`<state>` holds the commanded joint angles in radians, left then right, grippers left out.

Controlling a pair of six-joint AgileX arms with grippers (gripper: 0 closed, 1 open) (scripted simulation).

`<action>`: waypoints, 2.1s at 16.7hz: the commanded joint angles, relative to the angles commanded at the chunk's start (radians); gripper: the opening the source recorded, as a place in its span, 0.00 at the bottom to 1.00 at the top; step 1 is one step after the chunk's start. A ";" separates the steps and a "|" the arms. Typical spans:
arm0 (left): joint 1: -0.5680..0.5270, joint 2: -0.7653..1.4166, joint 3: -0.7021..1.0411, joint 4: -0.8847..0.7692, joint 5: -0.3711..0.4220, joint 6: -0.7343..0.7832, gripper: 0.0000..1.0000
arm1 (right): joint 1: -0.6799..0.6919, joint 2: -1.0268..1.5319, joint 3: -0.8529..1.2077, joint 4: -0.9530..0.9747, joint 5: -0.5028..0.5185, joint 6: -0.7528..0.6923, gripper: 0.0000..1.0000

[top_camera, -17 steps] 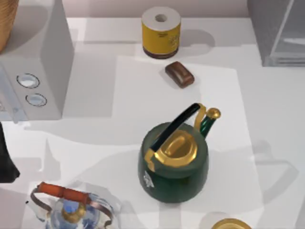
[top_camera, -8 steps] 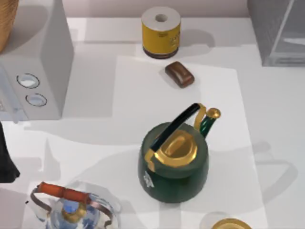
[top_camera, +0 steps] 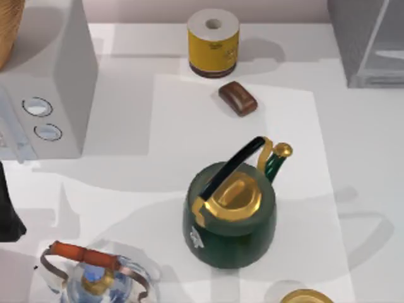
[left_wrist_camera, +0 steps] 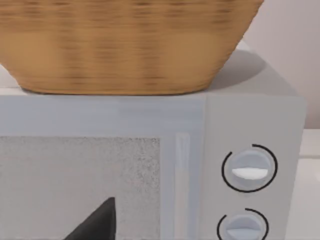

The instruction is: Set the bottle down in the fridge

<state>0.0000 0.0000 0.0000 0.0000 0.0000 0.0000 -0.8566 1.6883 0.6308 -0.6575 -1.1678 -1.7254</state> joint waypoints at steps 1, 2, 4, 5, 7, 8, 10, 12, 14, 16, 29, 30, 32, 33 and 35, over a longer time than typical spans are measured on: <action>0.000 0.000 0.000 0.000 0.000 0.000 1.00 | 0.012 -0.003 0.002 0.024 -0.002 0.028 1.00; 0.000 0.000 0.000 0.000 0.000 0.000 1.00 | 0.026 -0.004 0.002 0.058 -0.005 0.064 1.00; 0.000 0.000 0.000 0.000 0.000 0.000 1.00 | 0.060 -0.002 -0.007 0.154 -0.007 0.153 1.00; 0.000 0.000 0.000 0.000 0.000 0.000 1.00 | 0.080 0.002 -0.016 0.213 -0.006 0.204 1.00; 0.000 0.000 0.000 0.000 0.000 0.000 1.00 | 0.120 0.009 -0.041 0.342 -0.002 0.308 1.00; 0.000 0.000 0.000 0.000 0.000 0.000 1.00 | 0.139 0.012 -0.056 0.407 0.002 0.359 1.00; 0.000 0.000 0.000 0.000 0.000 0.000 1.00 | 0.177 0.016 -0.089 0.531 0.012 0.453 1.00; 0.000 0.000 0.000 0.000 0.000 0.000 1.00 | 0.207 0.017 -0.124 0.636 0.022 0.529 1.00; 0.000 0.000 0.000 0.000 0.000 0.000 1.00 | 0.228 0.017 -0.152 0.707 0.030 0.580 1.00; 0.000 0.000 0.000 0.000 0.000 0.000 1.00 | 0.236 0.015 -0.165 0.736 0.034 0.601 1.00; 0.000 0.000 0.000 0.000 0.000 0.000 1.00 | 0.236 0.015 -0.165 0.736 0.034 0.601 0.33; 0.000 0.000 0.000 0.000 0.000 0.000 1.00 | 0.236 0.015 -0.165 0.736 0.034 0.601 0.25; 0.000 0.000 0.000 0.000 0.000 0.000 1.00 | 0.236 0.015 -0.165 0.736 0.034 0.601 0.10; 0.000 0.000 0.000 0.000 0.000 0.000 1.00 | 0.236 0.015 -0.165 0.736 0.034 0.601 0.03; 0.000 0.000 0.000 0.000 0.000 0.000 1.00 | 0.236 0.015 -0.165 0.736 0.034 0.601 0.01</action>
<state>0.0000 0.0000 0.0000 0.0000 0.0000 0.0000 -0.6201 1.7034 0.4656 0.0782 -1.1342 -1.1241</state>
